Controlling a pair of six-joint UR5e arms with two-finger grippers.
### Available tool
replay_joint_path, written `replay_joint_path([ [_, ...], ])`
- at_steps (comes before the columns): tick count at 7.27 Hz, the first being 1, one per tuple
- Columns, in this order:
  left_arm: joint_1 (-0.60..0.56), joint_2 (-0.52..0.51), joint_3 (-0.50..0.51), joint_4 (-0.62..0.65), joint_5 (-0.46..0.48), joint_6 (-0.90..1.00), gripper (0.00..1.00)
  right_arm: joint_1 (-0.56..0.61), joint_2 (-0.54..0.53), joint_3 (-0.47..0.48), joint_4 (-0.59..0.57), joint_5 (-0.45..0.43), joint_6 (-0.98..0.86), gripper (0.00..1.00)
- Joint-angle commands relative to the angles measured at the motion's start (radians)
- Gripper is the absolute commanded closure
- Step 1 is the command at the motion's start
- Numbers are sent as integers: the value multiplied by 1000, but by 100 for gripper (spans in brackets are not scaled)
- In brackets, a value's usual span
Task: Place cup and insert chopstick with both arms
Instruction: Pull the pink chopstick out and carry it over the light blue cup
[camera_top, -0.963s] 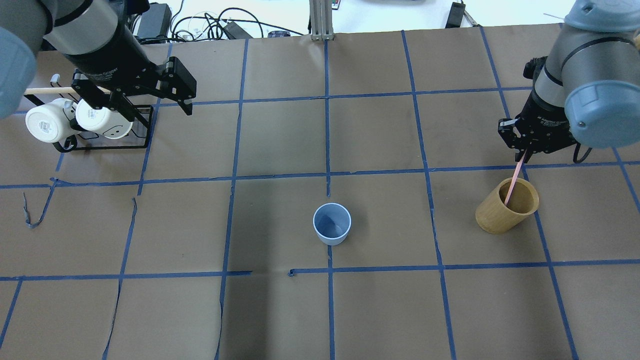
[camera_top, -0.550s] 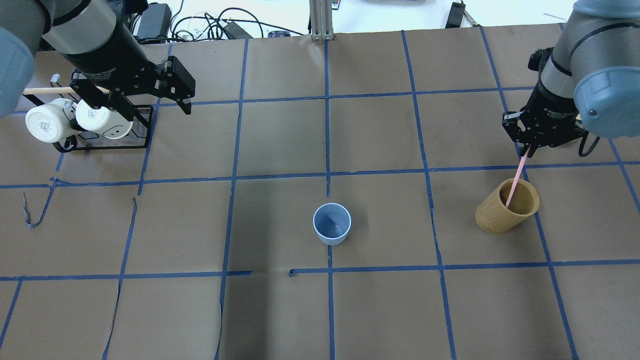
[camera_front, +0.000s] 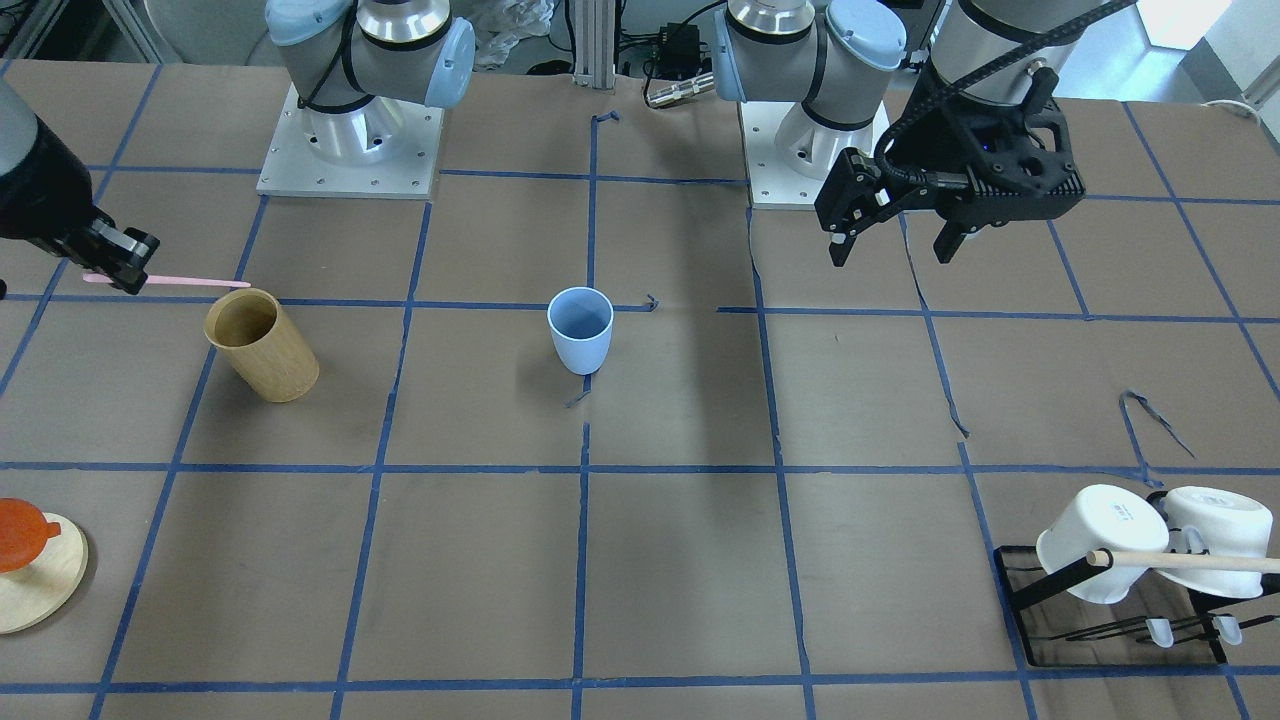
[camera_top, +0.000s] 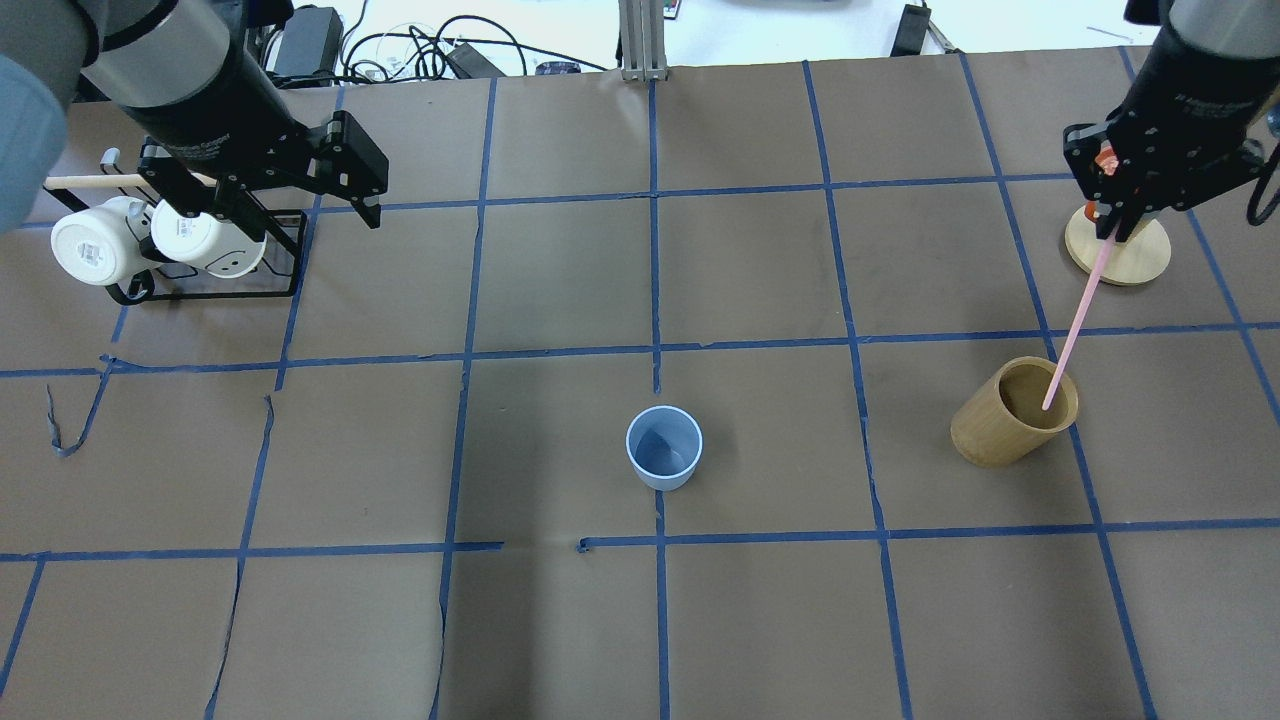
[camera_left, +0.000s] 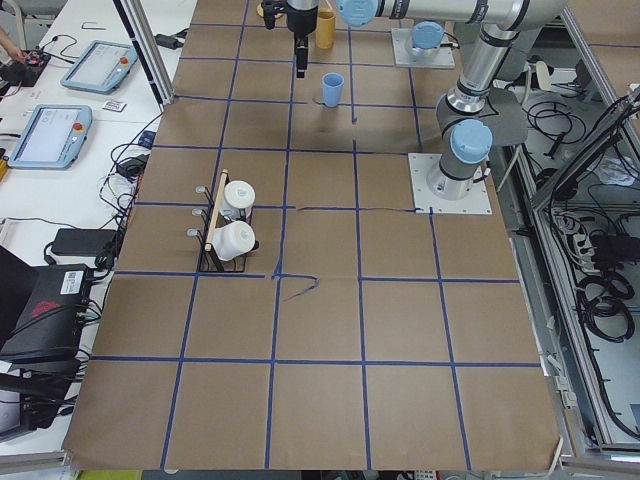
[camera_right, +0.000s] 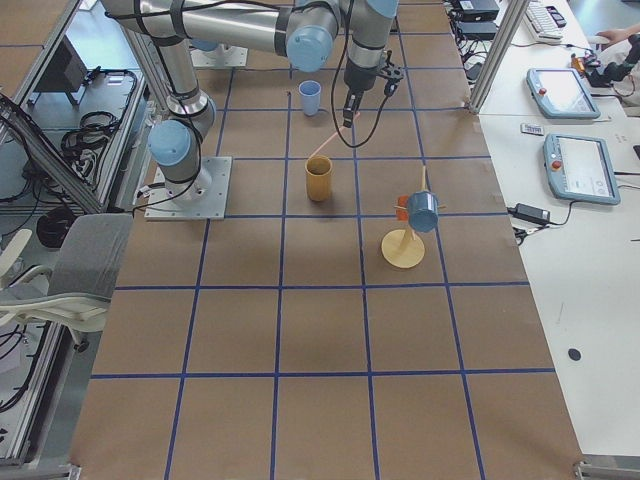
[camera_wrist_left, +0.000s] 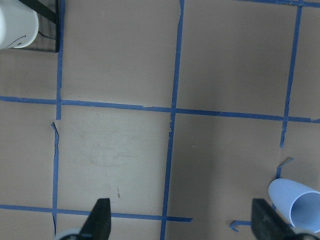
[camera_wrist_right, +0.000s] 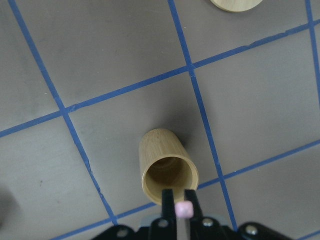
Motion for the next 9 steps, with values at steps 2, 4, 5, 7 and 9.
replay_joint_path([
  [2, 0, 0, -2, -1, 0, 0, 0, 69, -8, -121, 64, 112, 28, 100],
  [4, 2, 0, -2, -1, 0, 2, 0, 225, 13, -115, -43, 116, 187, 100],
  [5, 2, 0, -2, -2, 2, 5, 0, 299, 27, -115, -79, 111, 240, 100],
  [7, 2, 0, -2, -1, 0, 6, 0, 478, 74, -113, -166, 103, 460, 100],
  [9, 2, 0, -2, -2, 0, 6, 0, 617, 101, -106, -245, 88, 550, 100],
])
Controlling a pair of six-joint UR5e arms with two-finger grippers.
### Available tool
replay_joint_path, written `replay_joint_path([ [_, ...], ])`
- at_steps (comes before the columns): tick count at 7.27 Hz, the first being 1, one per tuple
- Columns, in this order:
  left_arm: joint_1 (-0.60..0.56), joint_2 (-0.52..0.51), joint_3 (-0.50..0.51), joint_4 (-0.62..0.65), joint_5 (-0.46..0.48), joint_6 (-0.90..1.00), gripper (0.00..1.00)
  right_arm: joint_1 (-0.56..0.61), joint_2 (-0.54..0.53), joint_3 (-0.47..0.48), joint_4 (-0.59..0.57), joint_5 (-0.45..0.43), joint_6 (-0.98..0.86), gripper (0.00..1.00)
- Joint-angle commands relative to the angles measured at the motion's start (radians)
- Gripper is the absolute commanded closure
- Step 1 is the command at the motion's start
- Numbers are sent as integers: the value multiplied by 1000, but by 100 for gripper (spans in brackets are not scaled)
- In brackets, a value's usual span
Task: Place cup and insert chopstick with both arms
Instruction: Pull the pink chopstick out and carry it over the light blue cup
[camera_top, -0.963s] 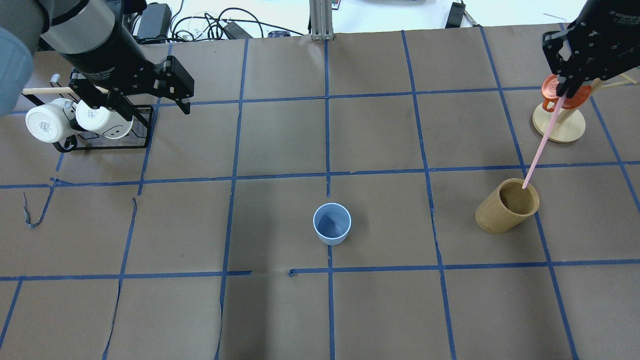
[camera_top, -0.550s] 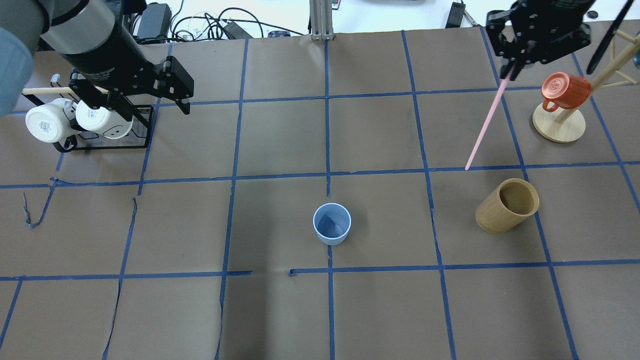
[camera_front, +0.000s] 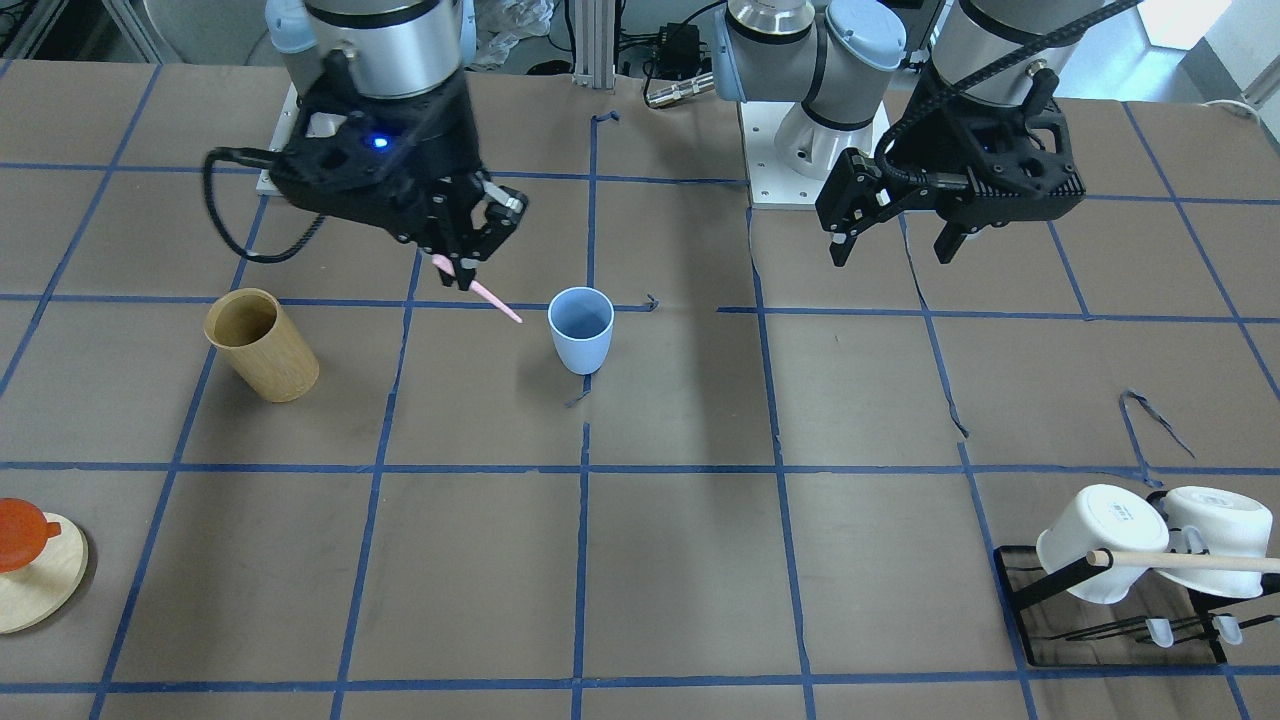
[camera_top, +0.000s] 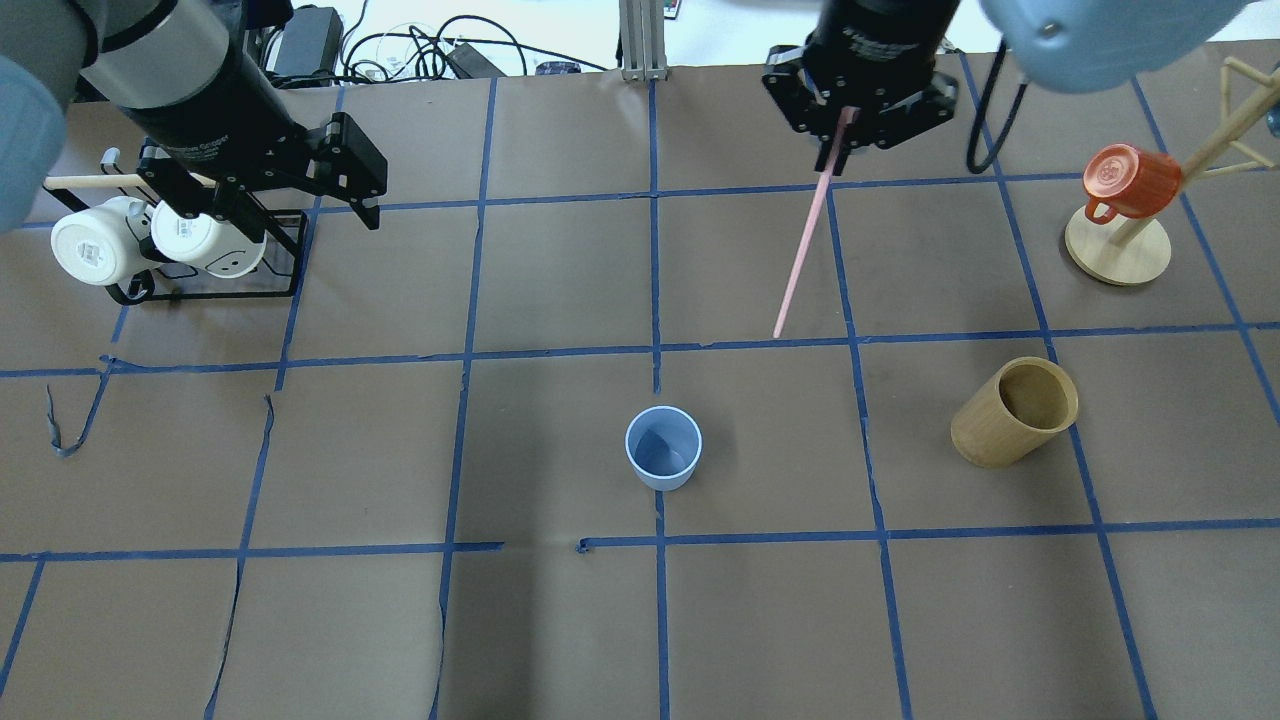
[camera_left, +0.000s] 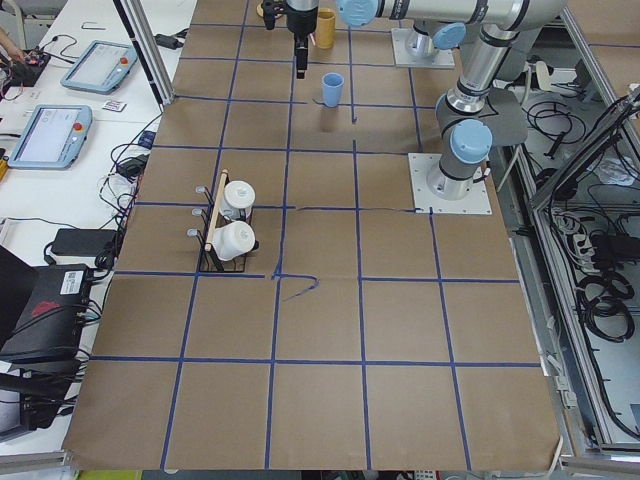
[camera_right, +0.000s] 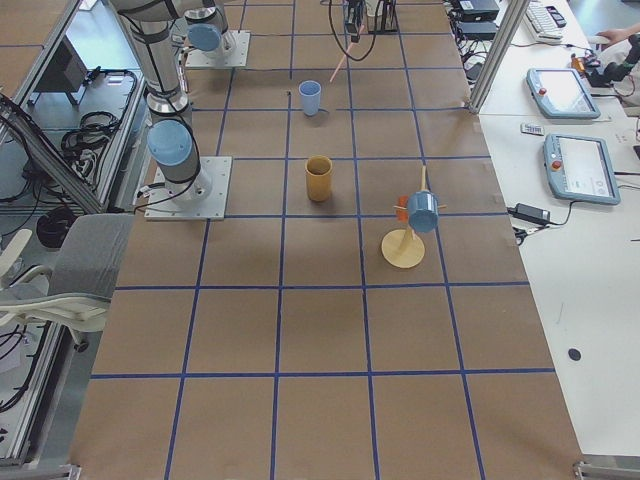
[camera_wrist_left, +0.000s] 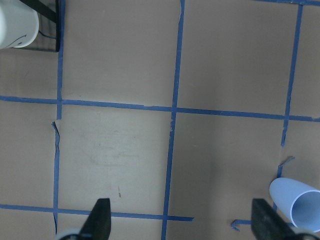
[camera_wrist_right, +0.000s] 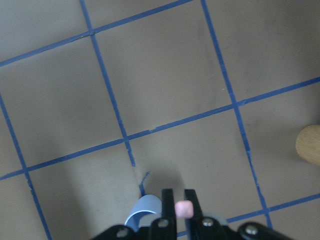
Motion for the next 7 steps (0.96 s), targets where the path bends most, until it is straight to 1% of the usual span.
replay_joint_path([
  [1, 0, 0, 0, 0, 0, 0, 0, 114, 26, 62, -122, -55, 104, 100],
  [2, 0, 0, 0, 0, 0, 0, 0, 143, 21, 128, -185, -66, 118, 100],
  [3, 0, 0, 0, 0, 0, 0, 0, 146, 11, 161, -189, -72, 118, 100],
  [7, 0, 0, 0, 0, 0, 0, 0, 148, 1, 181, -143, -66, 147, 100],
])
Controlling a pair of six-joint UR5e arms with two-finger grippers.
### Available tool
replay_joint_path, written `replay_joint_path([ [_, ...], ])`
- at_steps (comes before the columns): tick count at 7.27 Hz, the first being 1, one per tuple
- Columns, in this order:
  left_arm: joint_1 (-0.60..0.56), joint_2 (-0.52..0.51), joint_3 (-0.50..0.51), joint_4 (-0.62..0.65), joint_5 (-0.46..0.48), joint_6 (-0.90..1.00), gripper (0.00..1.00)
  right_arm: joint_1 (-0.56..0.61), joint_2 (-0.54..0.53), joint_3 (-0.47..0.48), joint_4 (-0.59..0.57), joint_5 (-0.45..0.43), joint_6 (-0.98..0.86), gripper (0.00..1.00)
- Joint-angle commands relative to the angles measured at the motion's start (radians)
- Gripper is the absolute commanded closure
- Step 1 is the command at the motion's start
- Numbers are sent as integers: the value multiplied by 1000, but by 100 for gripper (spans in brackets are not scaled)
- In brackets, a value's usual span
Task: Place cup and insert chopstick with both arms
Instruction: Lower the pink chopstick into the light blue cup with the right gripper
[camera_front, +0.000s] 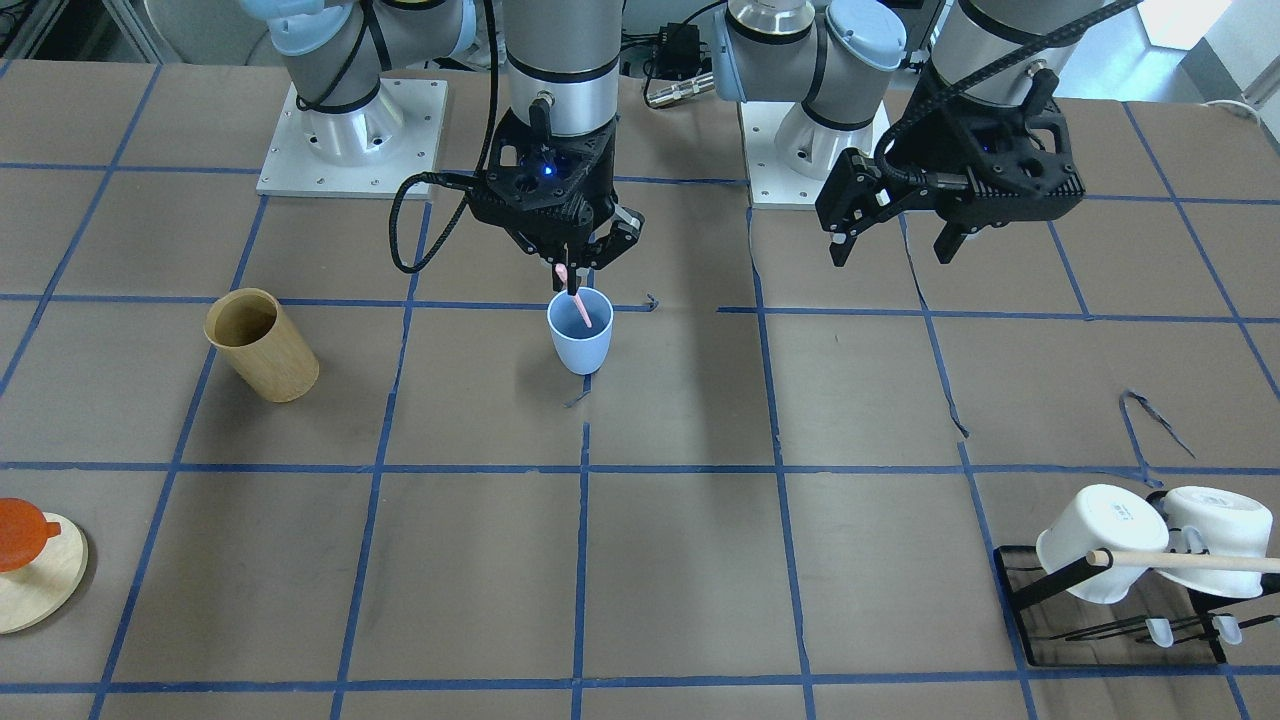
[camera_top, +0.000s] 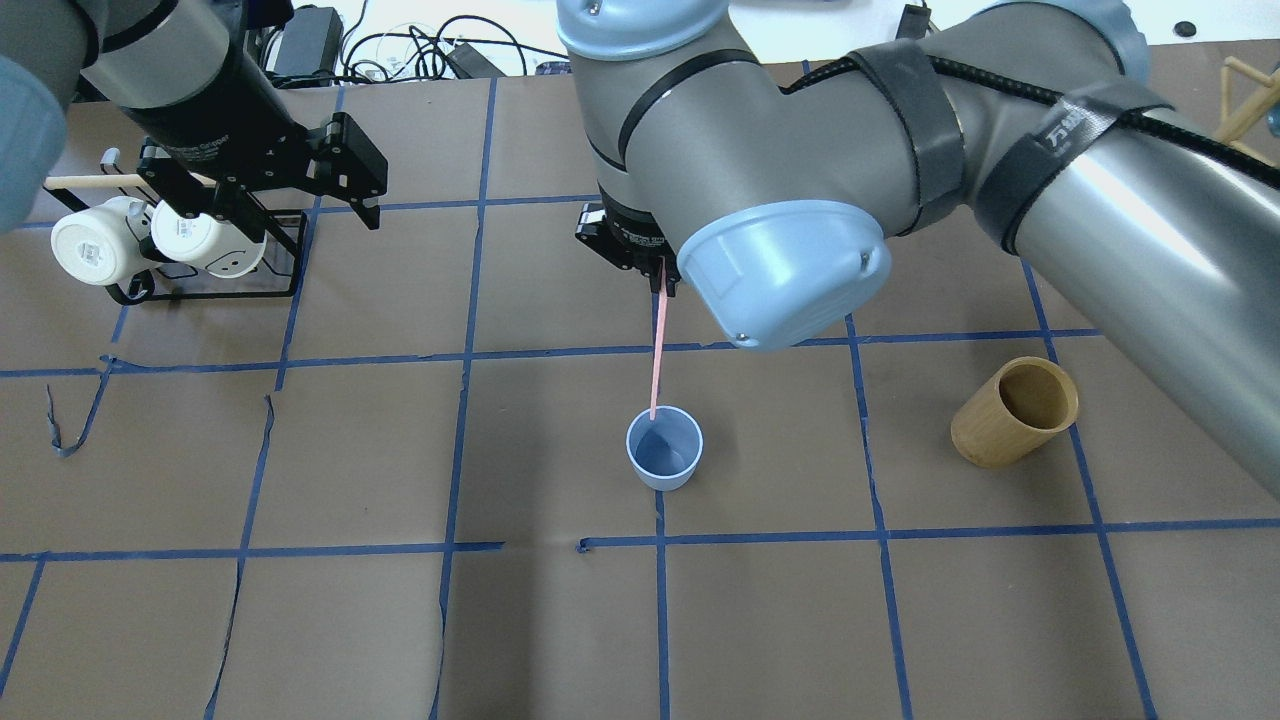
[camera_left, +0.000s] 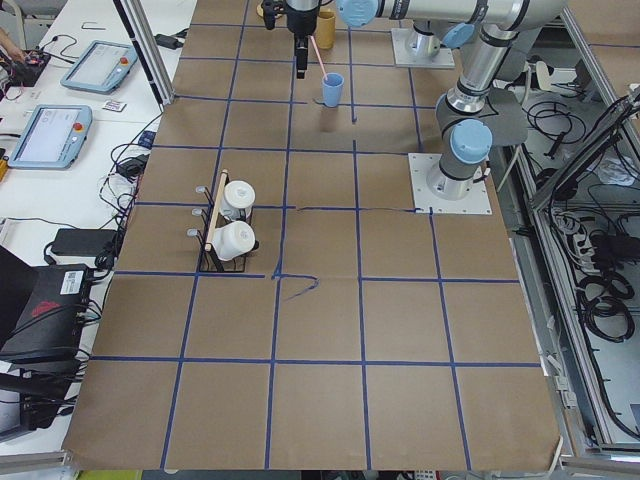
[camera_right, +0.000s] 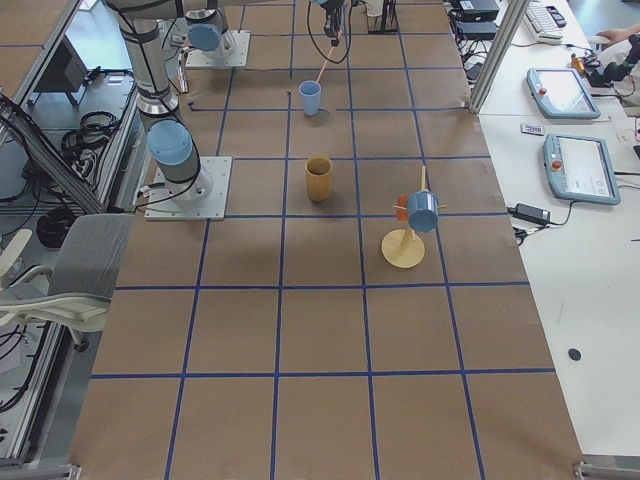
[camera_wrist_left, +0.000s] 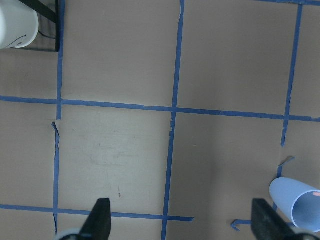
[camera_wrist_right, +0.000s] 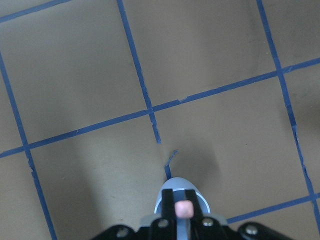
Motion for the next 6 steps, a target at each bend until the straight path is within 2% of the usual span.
replay_joint_path([
  [1, 0, 0, 0, 0, 0, 0, 0, 1, -2, 5, 31, 2, 7, 100],
  [6, 0, 0, 0, 0, 0, 0, 0, 2, 10, 22, 51, 13, 7, 90],
])
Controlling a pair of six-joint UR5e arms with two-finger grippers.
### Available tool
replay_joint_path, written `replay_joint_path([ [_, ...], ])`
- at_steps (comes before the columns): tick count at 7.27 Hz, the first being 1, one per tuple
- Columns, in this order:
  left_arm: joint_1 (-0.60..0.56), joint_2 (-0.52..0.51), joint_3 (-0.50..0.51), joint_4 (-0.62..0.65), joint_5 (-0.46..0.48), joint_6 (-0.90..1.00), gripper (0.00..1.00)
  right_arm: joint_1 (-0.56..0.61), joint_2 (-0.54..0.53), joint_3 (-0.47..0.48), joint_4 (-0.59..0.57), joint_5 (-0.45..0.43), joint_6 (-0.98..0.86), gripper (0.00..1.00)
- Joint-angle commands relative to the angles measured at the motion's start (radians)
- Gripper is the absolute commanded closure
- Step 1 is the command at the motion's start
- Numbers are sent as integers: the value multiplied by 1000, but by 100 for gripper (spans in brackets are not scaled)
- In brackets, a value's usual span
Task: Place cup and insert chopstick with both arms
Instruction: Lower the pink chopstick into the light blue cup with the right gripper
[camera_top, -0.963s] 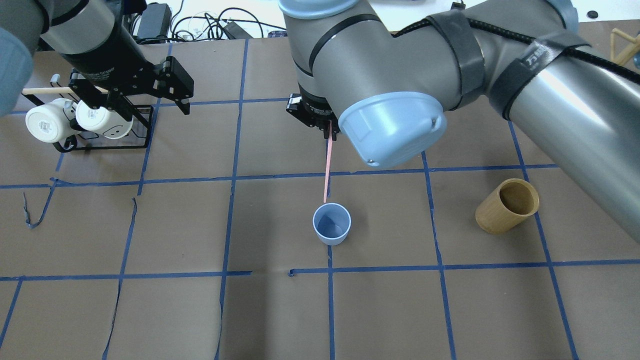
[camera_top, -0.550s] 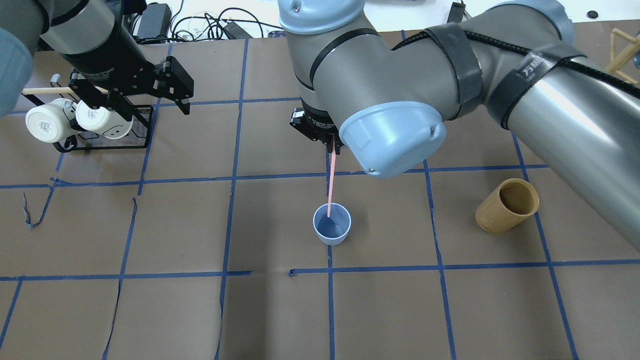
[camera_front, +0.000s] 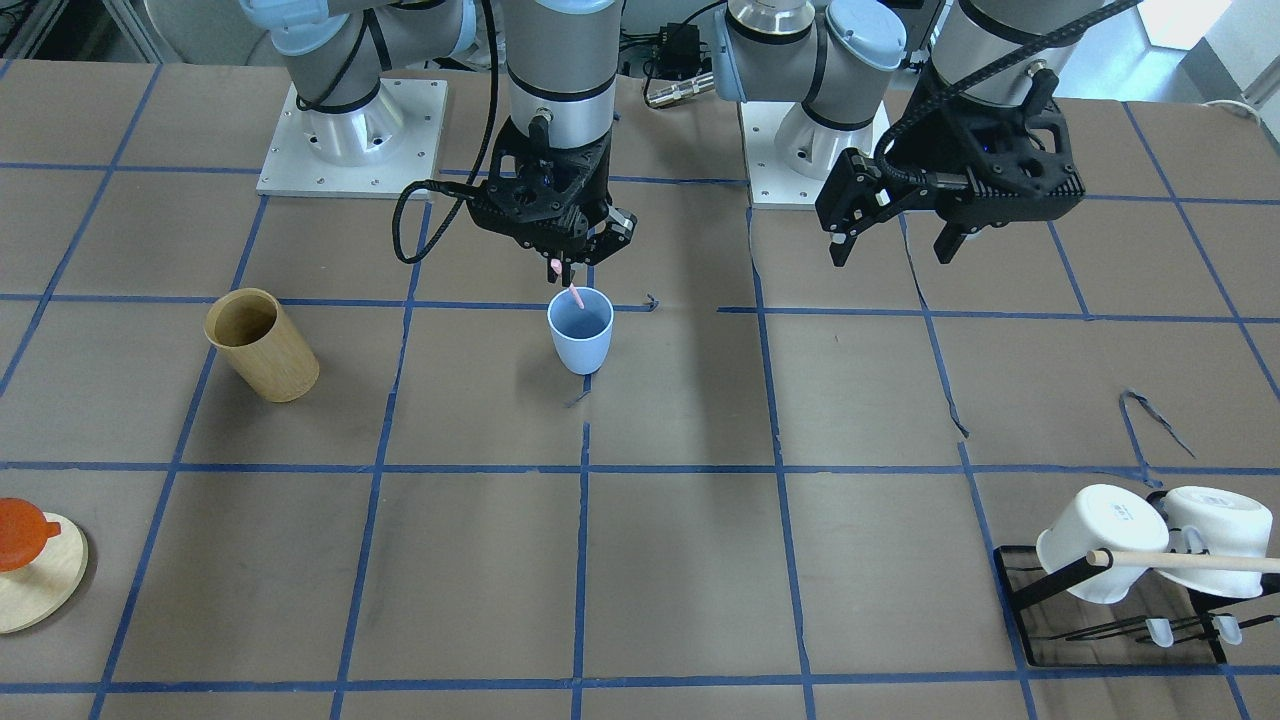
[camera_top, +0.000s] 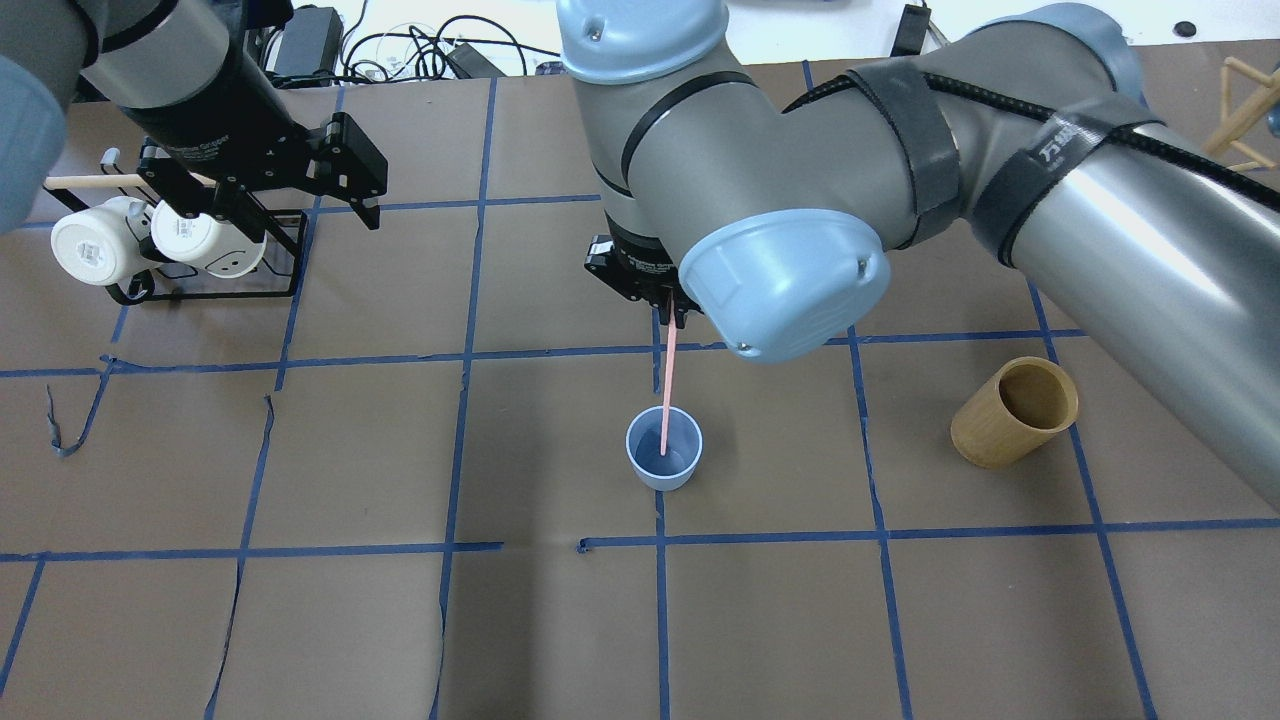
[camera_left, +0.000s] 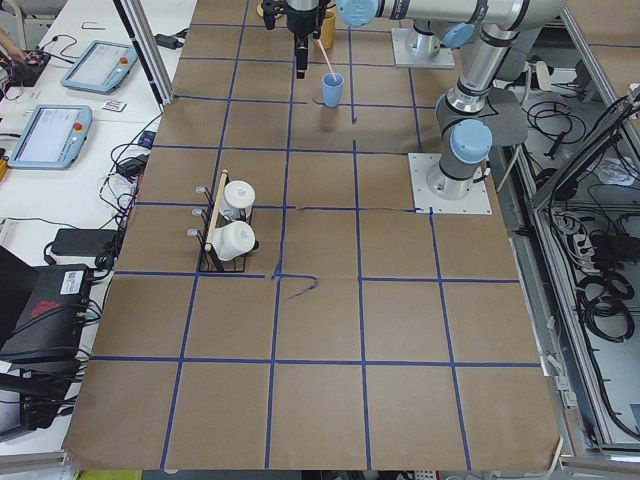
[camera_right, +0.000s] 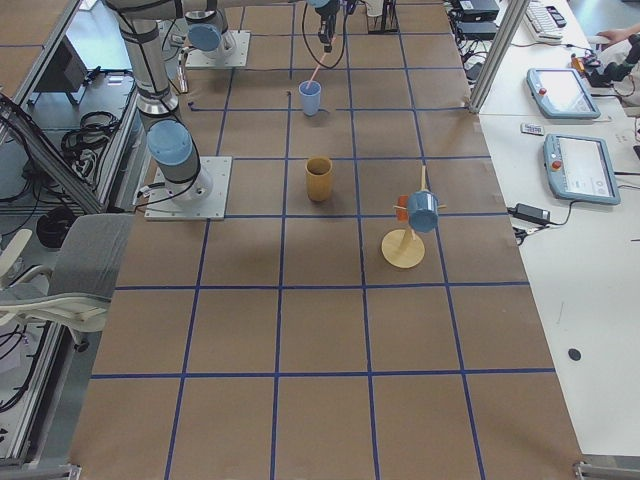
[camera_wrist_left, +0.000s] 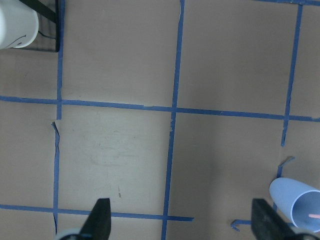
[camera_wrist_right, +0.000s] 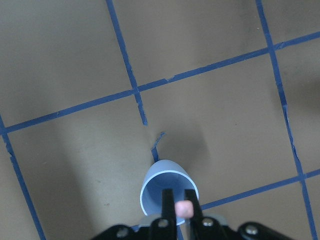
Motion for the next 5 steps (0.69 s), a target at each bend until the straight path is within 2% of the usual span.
replay_joint_path([
  [1, 0, 0, 0, 0, 0, 0, 0, 3, 13, 9, -3, 2, 0, 88],
  [3, 0, 0, 0, 0, 0, 0, 0, 3, 15, 39, -20, 0, 0, 76],
  [5, 0, 0, 0, 0, 0, 0, 0, 3, 13, 38, -20, -3, -5, 0],
])
